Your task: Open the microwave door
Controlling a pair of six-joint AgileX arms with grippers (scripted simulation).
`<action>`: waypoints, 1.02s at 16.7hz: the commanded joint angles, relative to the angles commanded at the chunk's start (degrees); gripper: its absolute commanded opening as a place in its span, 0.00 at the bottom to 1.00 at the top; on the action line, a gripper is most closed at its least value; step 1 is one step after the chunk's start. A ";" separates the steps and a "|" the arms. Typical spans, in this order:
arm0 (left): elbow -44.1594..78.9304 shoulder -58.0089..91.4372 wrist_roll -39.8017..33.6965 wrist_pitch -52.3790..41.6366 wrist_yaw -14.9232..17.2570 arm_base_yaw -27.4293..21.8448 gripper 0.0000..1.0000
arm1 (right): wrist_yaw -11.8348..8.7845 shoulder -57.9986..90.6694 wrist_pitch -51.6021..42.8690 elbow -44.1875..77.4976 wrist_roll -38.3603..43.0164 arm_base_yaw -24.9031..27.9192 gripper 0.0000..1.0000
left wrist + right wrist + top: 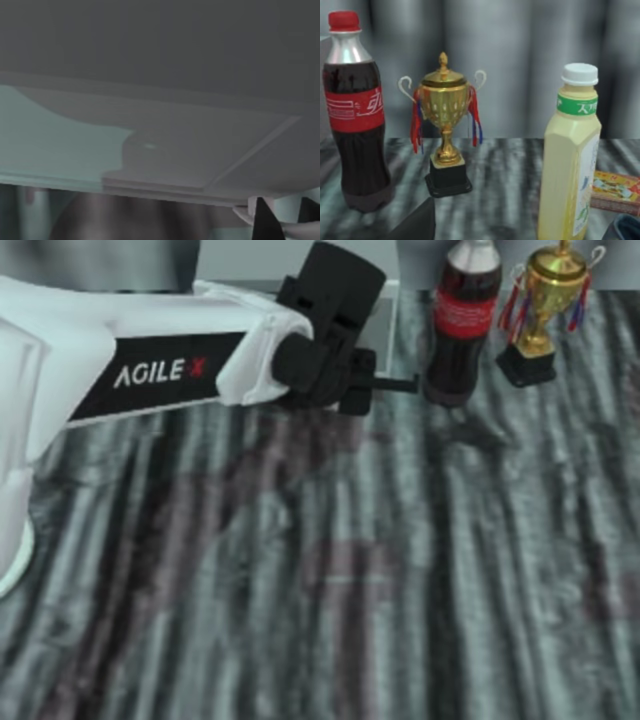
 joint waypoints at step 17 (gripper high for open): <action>-1.60 -0.95 1.26 0.86 1.32 0.02 0.00 | 0.00 0.00 0.00 0.00 0.00 0.00 1.00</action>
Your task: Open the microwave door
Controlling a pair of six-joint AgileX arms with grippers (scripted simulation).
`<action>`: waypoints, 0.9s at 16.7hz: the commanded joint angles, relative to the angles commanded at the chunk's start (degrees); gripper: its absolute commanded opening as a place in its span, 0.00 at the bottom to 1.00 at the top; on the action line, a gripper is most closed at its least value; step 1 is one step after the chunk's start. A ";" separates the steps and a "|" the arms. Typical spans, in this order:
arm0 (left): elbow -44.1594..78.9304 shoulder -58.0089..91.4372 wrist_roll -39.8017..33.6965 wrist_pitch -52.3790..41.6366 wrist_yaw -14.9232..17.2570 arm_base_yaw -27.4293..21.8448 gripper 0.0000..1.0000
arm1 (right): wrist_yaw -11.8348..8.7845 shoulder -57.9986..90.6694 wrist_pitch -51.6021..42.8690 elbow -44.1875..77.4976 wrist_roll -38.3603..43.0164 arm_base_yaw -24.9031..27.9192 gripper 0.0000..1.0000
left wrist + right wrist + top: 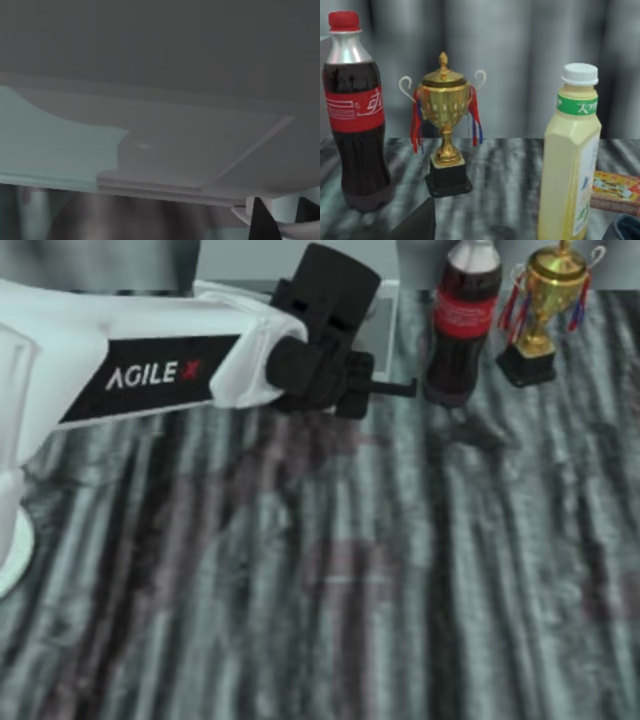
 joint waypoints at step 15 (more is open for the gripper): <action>-2.21 -1.39 2.02 1.27 1.28 0.69 0.00 | 0.00 0.00 0.00 0.00 0.00 0.00 1.00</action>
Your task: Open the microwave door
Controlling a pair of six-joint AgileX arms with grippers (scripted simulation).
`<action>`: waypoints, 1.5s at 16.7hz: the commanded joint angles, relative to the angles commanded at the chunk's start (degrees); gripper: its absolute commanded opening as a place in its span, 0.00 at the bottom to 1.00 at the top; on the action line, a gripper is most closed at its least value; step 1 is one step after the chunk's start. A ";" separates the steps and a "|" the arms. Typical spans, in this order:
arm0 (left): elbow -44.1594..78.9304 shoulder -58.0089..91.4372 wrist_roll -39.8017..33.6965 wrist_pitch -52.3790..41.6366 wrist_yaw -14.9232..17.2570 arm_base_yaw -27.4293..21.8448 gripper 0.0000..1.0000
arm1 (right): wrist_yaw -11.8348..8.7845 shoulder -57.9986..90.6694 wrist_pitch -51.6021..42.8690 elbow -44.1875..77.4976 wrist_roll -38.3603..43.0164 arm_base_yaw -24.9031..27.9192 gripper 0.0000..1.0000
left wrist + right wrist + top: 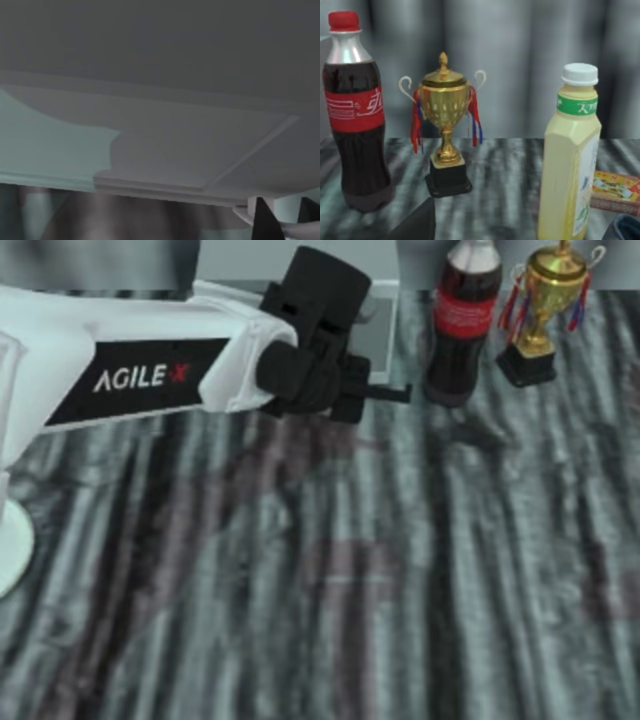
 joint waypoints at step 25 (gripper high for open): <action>-3.64 -2.31 3.48 1.89 2.86 0.88 0.00 | 0.00 0.00 0.00 0.00 0.00 0.00 1.00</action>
